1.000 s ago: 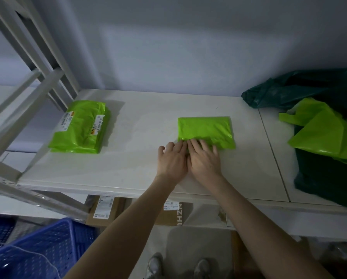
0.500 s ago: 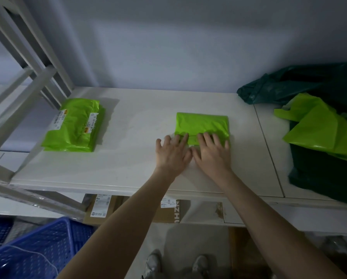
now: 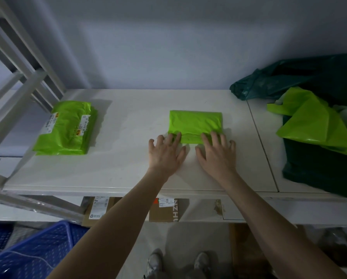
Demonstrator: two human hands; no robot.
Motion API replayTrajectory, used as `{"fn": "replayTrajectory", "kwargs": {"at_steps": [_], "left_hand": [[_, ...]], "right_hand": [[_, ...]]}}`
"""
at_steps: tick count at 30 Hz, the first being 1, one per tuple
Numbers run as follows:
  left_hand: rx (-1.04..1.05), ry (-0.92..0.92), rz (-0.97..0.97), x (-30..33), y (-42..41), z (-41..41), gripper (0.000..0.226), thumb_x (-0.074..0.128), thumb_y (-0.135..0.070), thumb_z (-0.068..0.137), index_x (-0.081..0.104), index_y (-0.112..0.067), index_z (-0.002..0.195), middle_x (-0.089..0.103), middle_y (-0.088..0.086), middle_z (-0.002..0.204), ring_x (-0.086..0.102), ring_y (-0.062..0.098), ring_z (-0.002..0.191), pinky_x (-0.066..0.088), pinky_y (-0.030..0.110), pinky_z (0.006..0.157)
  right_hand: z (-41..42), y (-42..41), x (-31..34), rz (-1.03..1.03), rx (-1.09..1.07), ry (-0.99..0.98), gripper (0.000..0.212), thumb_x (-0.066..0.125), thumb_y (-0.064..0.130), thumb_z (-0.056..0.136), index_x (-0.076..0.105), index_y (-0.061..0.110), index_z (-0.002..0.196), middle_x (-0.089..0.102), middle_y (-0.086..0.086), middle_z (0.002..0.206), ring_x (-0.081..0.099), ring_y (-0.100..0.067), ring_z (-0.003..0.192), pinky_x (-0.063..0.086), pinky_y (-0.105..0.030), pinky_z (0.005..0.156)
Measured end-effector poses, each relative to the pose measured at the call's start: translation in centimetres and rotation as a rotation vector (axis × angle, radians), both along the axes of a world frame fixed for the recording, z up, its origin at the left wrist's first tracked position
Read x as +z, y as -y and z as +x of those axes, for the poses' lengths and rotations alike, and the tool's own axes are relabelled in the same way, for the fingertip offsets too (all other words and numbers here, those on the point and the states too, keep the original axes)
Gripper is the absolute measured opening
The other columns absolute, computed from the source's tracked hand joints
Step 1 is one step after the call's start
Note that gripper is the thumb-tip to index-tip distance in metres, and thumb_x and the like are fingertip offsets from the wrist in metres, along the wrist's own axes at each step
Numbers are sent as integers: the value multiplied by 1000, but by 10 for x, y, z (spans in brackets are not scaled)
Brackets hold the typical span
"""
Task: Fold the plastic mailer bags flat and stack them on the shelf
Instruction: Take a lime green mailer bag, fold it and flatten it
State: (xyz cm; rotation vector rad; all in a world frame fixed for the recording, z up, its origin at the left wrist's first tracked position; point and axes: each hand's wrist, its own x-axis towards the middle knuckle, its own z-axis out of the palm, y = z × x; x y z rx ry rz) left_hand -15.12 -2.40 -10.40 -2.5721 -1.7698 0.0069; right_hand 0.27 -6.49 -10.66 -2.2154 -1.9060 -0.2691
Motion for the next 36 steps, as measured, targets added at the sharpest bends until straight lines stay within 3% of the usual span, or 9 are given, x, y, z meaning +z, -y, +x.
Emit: {"fn": "replayTrajectory", "kwargs": {"at_steps": [6,12,17,21,23,25,29,32,36], "left_hand": [[7,14,15,-5,1,1,58,19,-52,96,21,-27,148,37,-5,143,37,24,125,26,45,102],[5,14,28,-5,2,-1,79,-9,-56,81,18,-25,149,35,-5,146,35,21,128,27,44,102],[8,24,-5,-6,2,1,63,16,-53,96,15,-20,150,31,-4,149,32,20,130,23,44,104],[12,21,-8,-2,2,4,65,15,-53,95,23,-15,147,37,-1,145,35,22,127,24,44,104],[18,62,18,4,3,7,71,10,-53,90,45,-11,134,53,4,128,46,25,116,31,45,98],[-17,87,129,6,8,9,63,19,-48,87,67,-10,101,64,6,95,57,27,92,42,40,83],[-87,107,289,12,19,14,49,36,-37,86,65,-14,54,59,4,59,55,27,67,36,34,68],[-256,197,322,17,18,25,51,37,-34,84,63,-12,46,58,1,52,57,26,66,30,34,69],[-412,315,273,22,9,39,45,39,-34,83,66,-12,54,61,1,65,57,27,74,46,32,69]], "right_hand": [[7,5,0,-26,-15,-31,57,30,45,85,59,12,121,62,-7,111,58,-26,100,44,-46,82],[8,10,-2,-123,-52,-79,69,22,48,84,52,4,129,59,-11,127,53,-27,117,39,-54,94],[13,12,-5,-128,-93,-72,72,20,50,83,54,4,127,55,-17,128,48,-31,122,37,-54,97],[16,13,0,-136,-137,-105,70,19,51,84,52,6,126,51,-16,128,42,-29,124,35,-53,96],[19,12,1,-181,-135,-128,60,27,48,91,43,10,135,42,-13,138,32,-27,132,29,-52,101],[21,11,3,-171,-162,-172,54,33,44,95,38,14,139,38,-14,139,30,-28,130,29,-49,99],[22,9,14,-91,-222,-256,51,38,41,95,37,19,141,45,-18,122,40,-34,112,36,-41,84],[22,0,19,-123,-243,-398,58,40,44,95,29,17,145,45,-20,124,40,-35,117,35,-43,89],[19,-11,23,-107,-264,-534,68,52,44,90,26,9,142,47,-21,125,43,-37,118,38,-44,88]]}}
